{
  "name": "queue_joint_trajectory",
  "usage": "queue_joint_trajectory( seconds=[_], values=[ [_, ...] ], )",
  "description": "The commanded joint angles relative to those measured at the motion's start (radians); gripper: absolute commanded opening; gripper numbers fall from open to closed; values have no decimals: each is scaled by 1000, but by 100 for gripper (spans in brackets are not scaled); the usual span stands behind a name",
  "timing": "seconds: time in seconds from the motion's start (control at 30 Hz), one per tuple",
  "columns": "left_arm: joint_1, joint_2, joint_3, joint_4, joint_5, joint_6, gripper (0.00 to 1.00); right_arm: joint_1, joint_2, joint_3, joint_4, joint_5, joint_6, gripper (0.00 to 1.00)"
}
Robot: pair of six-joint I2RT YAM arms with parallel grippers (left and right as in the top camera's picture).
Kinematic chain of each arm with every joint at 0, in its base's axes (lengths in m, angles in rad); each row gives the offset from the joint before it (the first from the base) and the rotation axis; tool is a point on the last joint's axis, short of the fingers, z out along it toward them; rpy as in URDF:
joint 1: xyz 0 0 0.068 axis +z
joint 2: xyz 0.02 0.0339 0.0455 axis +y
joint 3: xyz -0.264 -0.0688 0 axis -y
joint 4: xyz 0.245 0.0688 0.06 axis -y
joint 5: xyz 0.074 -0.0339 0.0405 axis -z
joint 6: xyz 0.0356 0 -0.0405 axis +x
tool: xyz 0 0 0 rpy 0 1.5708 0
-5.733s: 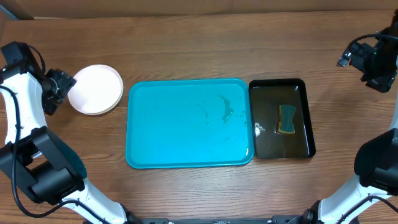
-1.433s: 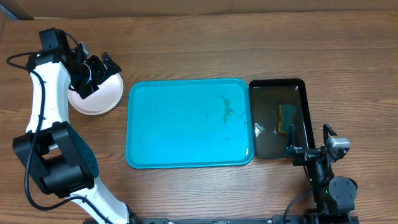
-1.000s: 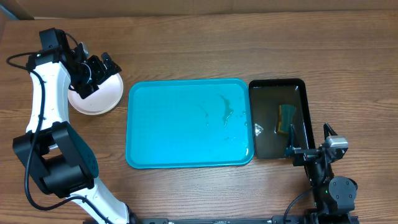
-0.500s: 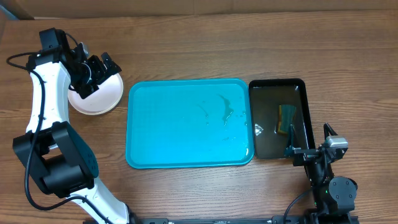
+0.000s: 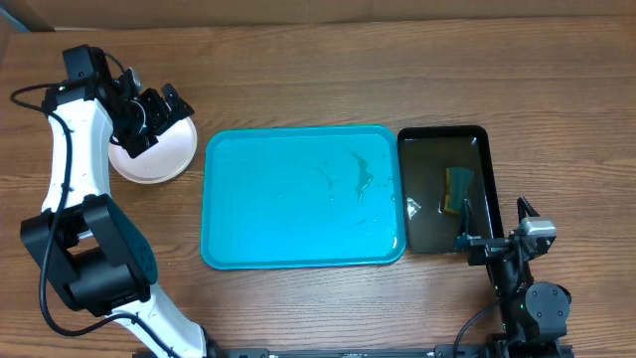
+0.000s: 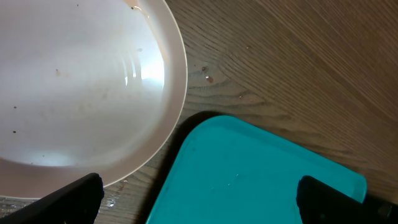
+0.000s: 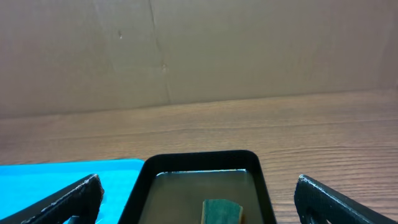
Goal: Clean dirty plates on tray and stack at the side
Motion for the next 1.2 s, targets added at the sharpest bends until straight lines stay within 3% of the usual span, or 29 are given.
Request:
queue_joint_trajectory(
  seconds=[0.0,0.63,0.9,1.17],
  values=[
    [-12,-50,-6,-2,7,22,100,-4,-12,-11,6,-6,-3,100],
    [-176,-682,-6,-3,8,23,100,-4,-12,-11,6,-6,-3,100],
    [-176,-837,-22,-3,7,23,100,-4,-12,-11,6,-6,-3,100],
    [-176,-1028,-273,-5,7,23,100,-4,-12,-11,6,-5,-3,100]
  ],
)
